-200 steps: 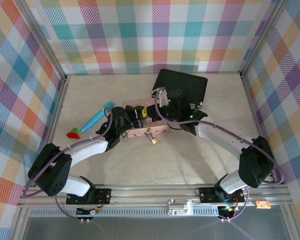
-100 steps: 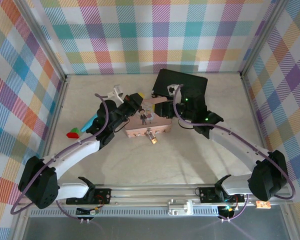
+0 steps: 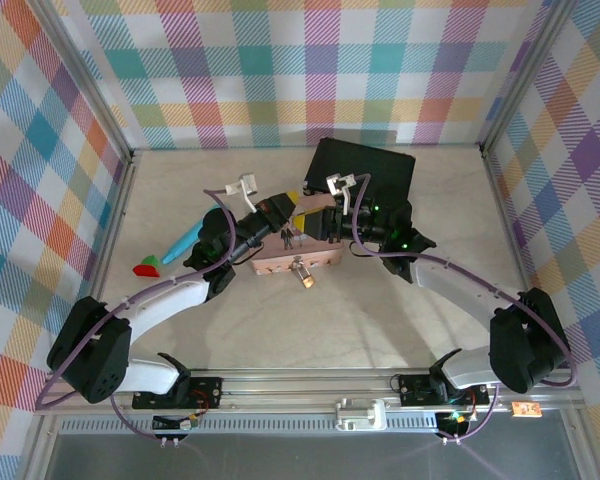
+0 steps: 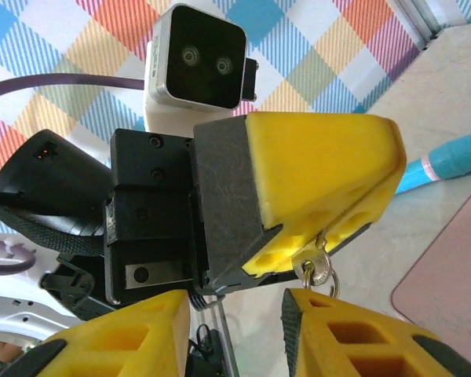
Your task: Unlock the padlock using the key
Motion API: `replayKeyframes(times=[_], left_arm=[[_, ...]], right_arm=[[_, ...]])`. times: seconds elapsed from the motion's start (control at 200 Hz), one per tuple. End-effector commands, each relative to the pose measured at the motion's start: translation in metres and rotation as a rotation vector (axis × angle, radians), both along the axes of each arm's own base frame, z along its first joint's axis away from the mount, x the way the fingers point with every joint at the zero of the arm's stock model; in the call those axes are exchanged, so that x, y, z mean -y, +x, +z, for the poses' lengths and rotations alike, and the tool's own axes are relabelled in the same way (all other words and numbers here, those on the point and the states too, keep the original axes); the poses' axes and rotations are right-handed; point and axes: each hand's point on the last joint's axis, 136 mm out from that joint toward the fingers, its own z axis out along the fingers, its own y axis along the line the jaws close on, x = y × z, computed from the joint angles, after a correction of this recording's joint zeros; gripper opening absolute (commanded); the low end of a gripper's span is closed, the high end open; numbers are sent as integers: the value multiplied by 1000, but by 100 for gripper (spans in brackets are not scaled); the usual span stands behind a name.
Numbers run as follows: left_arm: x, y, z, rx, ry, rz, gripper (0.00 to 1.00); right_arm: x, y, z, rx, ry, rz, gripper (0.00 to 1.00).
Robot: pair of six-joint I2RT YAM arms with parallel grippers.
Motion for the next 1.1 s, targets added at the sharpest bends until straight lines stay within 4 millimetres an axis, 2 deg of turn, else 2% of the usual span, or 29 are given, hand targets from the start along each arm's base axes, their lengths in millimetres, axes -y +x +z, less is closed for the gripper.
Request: replayKeyframes(times=[0.0, 0.16, 0.55, 0.835, 0.945, 1.045, 1.095], left_arm=[[2, -11, 25, 76, -73, -41, 0], [-2, -16, 27, 61, -115, -45, 0], [0, -30, 37, 68, -176, -81, 0], [6, -37, 29, 49, -178, -105, 0], [9, -40, 28, 45, -185, -121, 0], [10, -40, 29, 42, -199, -128, 0], [9, -40, 31, 38, -210, -126, 0]], right_arm=[[-4, -1, 5, 37, 27, 20, 34], [-2, 7, -5, 41, -14, -20, 33], [-9, 12, 4, 40, 35, 5, 28], [-9, 11, 12, 52, 58, 1, 27], [-10, 13, 11, 44, 54, 4, 19], [-14, 12, 8, 33, 51, 32, 0], [-14, 12, 6, 34, 46, 33, 0]])
